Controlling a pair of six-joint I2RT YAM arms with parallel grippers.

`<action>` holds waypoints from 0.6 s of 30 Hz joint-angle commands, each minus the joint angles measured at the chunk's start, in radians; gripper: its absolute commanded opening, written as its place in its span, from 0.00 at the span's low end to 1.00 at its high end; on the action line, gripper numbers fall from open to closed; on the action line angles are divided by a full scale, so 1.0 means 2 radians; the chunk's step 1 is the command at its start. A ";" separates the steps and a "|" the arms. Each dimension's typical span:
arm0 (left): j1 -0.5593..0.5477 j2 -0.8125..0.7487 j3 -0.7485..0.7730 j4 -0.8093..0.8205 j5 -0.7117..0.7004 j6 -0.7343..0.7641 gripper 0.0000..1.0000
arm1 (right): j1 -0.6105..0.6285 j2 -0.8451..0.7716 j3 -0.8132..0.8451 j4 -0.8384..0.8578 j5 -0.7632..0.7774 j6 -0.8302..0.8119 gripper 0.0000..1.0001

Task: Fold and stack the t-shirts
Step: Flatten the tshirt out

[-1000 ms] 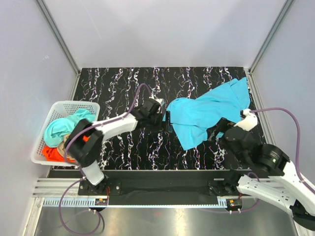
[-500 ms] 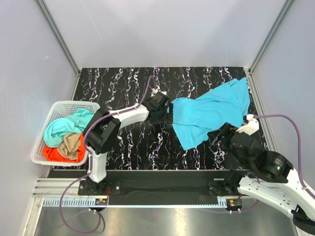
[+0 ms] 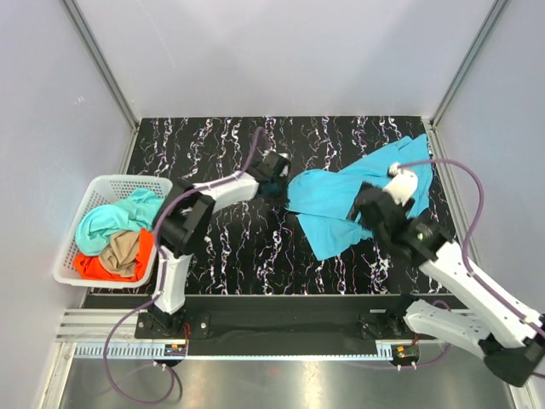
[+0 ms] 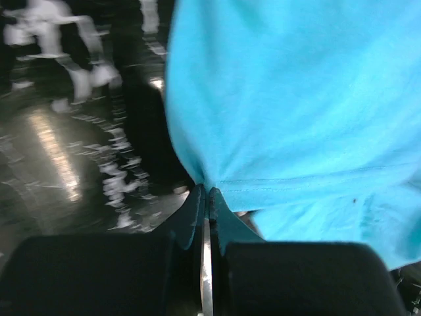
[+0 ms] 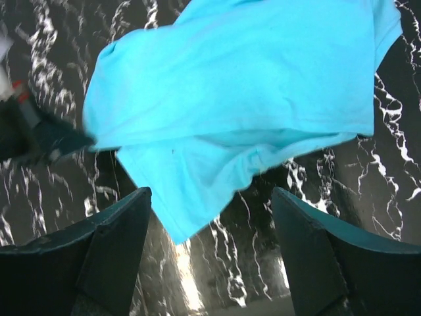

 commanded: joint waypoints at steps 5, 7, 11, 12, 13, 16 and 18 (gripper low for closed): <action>0.143 -0.148 -0.086 -0.035 0.004 -0.019 0.00 | -0.179 0.059 0.056 0.092 -0.141 -0.075 0.81; 0.158 -0.165 -0.087 -0.070 -0.030 -0.008 0.00 | -0.208 0.061 0.051 0.095 -0.146 -0.065 0.81; 0.184 -0.196 -0.095 -0.080 -0.051 -0.011 0.01 | -0.258 0.068 0.030 0.112 -0.177 -0.053 0.80; 0.183 -0.200 -0.092 -0.085 -0.048 -0.005 0.47 | -0.265 0.076 0.022 0.116 -0.194 -0.054 0.80; 0.180 -0.205 -0.089 -0.090 -0.047 0.006 0.68 | -0.270 0.081 0.019 0.123 -0.197 -0.055 0.80; 0.152 -0.221 -0.076 -0.100 -0.063 0.041 0.79 | -0.295 0.105 0.002 0.144 -0.218 -0.060 0.80; 0.102 -0.231 -0.073 -0.075 -0.056 0.068 0.78 | -0.332 0.125 -0.011 0.165 -0.259 -0.070 0.78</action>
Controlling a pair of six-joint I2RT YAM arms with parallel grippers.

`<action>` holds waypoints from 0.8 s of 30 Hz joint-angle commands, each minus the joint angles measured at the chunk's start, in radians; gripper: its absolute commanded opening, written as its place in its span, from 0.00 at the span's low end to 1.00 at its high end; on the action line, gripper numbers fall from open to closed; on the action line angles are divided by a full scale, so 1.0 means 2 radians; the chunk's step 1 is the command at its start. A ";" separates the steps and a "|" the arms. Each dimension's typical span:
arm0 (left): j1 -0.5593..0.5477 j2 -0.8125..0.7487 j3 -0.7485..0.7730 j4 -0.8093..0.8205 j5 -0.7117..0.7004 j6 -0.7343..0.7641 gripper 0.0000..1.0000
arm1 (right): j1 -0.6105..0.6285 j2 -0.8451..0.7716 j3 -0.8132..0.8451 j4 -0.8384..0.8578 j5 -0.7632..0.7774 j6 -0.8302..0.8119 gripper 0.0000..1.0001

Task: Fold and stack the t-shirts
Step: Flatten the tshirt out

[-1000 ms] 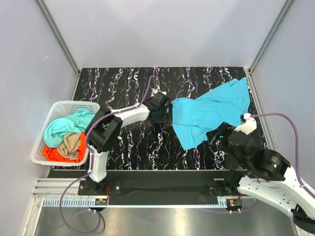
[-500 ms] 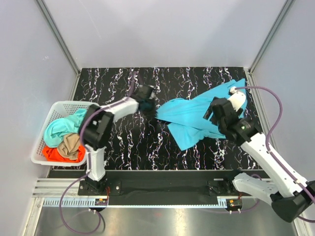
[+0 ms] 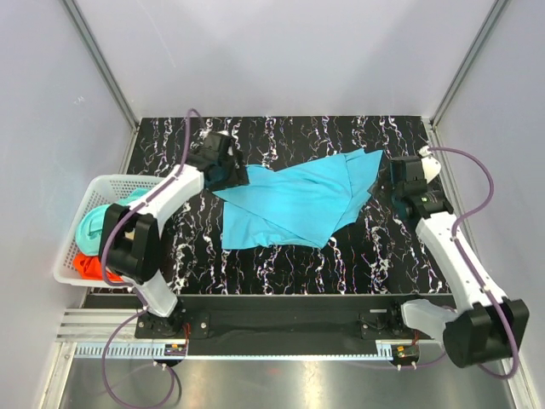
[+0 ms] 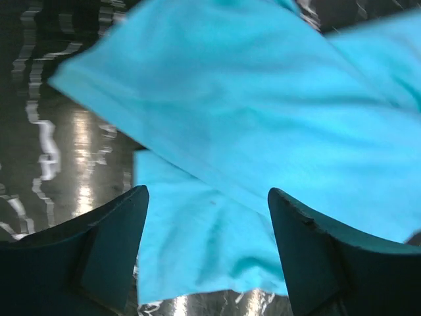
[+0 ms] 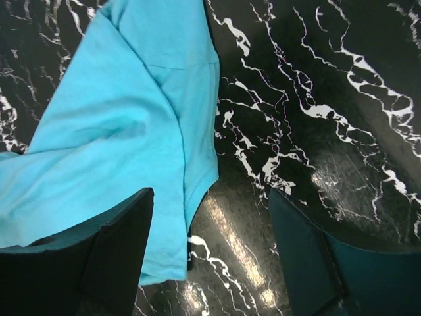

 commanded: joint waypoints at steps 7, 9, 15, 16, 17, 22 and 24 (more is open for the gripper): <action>-0.240 -0.038 0.024 0.062 -0.010 0.136 0.49 | -0.146 0.154 0.015 0.179 -0.198 -0.046 0.60; -0.281 -0.038 0.011 0.085 -0.020 0.147 0.49 | -0.167 0.224 0.048 0.188 -0.247 -0.055 0.55; -0.347 0.014 0.001 0.104 -0.057 0.186 0.56 | -0.186 0.365 0.116 0.240 -0.334 -0.060 0.57; -0.350 0.023 0.003 0.102 -0.057 0.187 0.58 | -0.186 0.378 0.127 0.240 -0.338 -0.063 0.58; -0.358 0.029 0.001 0.104 -0.053 0.190 0.59 | -0.186 0.397 0.145 0.237 -0.343 -0.067 0.58; -0.378 0.061 -0.008 0.114 -0.060 0.196 0.66 | -0.187 0.404 0.153 0.207 -0.316 -0.084 0.57; -0.378 0.076 -0.006 0.123 -0.054 0.200 0.67 | -0.187 0.390 0.140 0.206 -0.302 -0.089 0.57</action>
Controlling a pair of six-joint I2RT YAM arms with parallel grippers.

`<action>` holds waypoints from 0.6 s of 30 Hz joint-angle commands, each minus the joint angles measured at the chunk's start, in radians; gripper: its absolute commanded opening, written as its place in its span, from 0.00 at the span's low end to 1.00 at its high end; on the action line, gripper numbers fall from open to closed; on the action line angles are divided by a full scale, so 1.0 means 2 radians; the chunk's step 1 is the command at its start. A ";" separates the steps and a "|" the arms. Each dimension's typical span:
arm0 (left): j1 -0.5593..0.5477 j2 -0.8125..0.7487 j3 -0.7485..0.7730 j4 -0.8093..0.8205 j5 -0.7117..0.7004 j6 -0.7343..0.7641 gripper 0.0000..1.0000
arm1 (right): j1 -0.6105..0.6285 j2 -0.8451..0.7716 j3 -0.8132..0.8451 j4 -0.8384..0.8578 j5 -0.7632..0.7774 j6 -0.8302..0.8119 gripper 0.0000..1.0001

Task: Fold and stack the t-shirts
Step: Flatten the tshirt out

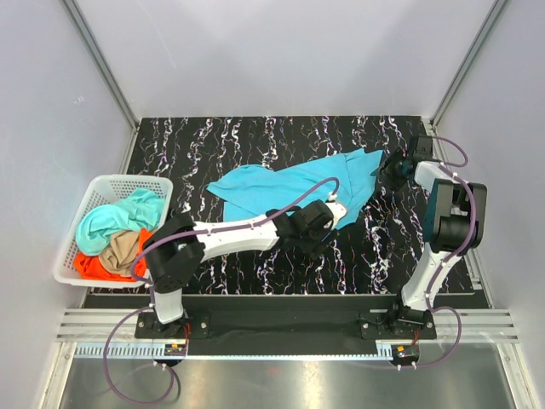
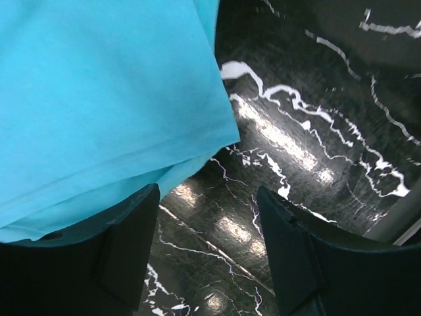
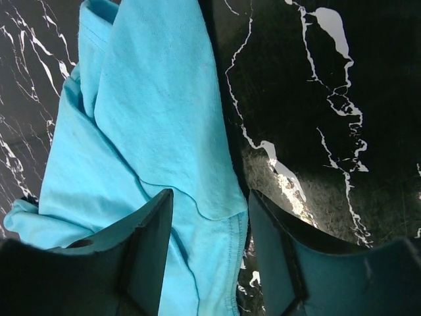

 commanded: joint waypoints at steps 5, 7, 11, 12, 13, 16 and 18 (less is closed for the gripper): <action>-0.007 0.038 0.020 0.038 -0.004 0.026 0.65 | -0.001 -0.076 -0.022 -0.031 0.012 -0.022 0.54; -0.008 0.051 0.031 0.038 -0.005 0.030 0.63 | -0.001 -0.104 -0.039 -0.040 0.014 -0.016 0.53; -0.010 0.076 0.053 0.035 -0.015 0.041 0.60 | -0.001 -0.146 -0.086 -0.040 0.012 -0.014 0.53; -0.010 0.085 0.059 0.035 -0.022 0.045 0.59 | -0.001 -0.153 -0.092 -0.041 0.011 -0.015 0.53; -0.011 0.088 0.061 0.036 -0.025 0.048 0.58 | -0.001 -0.169 -0.098 -0.041 0.008 -0.015 0.53; -0.014 0.095 0.066 0.039 -0.031 0.055 0.53 | -0.001 -0.195 -0.117 -0.039 0.007 -0.015 0.53; -0.016 0.098 0.069 0.039 -0.036 0.059 0.50 | -0.001 -0.201 -0.125 -0.039 0.007 -0.014 0.53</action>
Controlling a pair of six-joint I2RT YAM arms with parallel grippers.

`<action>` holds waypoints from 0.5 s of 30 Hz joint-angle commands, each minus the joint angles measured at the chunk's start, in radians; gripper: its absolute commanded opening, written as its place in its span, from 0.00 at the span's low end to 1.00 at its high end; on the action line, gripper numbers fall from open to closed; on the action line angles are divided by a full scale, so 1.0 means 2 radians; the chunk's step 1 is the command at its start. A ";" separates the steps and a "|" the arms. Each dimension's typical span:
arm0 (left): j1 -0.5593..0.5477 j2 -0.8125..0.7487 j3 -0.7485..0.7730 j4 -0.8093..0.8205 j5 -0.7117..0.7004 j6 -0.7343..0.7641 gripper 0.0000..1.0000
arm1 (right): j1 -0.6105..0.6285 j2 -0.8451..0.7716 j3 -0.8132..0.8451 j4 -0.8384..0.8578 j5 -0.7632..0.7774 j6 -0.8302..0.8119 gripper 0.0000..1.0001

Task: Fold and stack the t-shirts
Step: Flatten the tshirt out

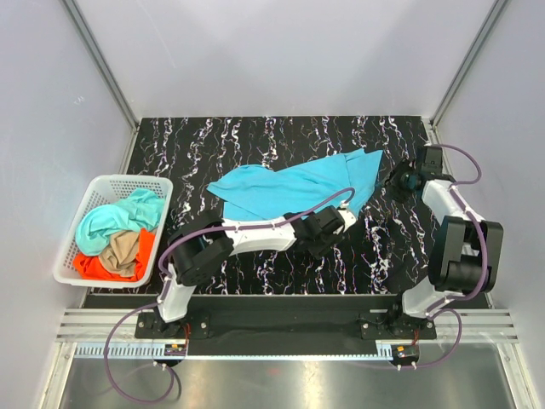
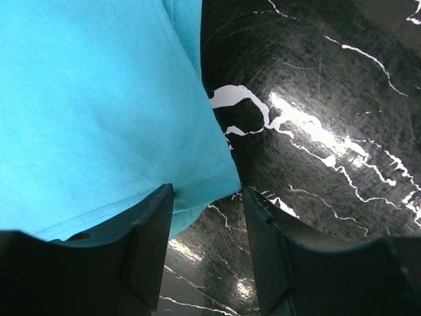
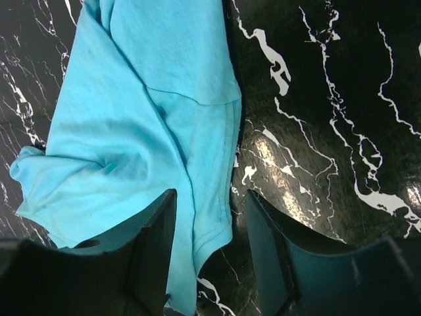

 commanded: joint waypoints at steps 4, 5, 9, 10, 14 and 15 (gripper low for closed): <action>-0.011 0.007 0.030 0.023 -0.024 0.025 0.49 | -0.001 -0.032 -0.009 0.001 -0.001 -0.004 0.53; -0.011 0.010 0.032 0.023 -0.024 0.026 0.48 | -0.001 -0.033 -0.009 -0.001 -0.001 -0.004 0.53; -0.012 0.023 0.051 0.013 -0.023 0.032 0.38 | -0.001 -0.046 -0.012 -0.002 -0.001 -0.005 0.53; -0.012 0.026 0.054 0.007 -0.022 0.032 0.27 | -0.001 -0.050 -0.015 -0.004 -0.001 -0.005 0.53; -0.013 0.028 0.067 -0.003 -0.028 0.032 0.05 | -0.001 -0.058 -0.021 -0.001 -0.002 -0.006 0.53; -0.013 0.025 0.071 -0.007 -0.033 0.029 0.00 | -0.001 -0.058 -0.022 -0.002 -0.003 -0.007 0.53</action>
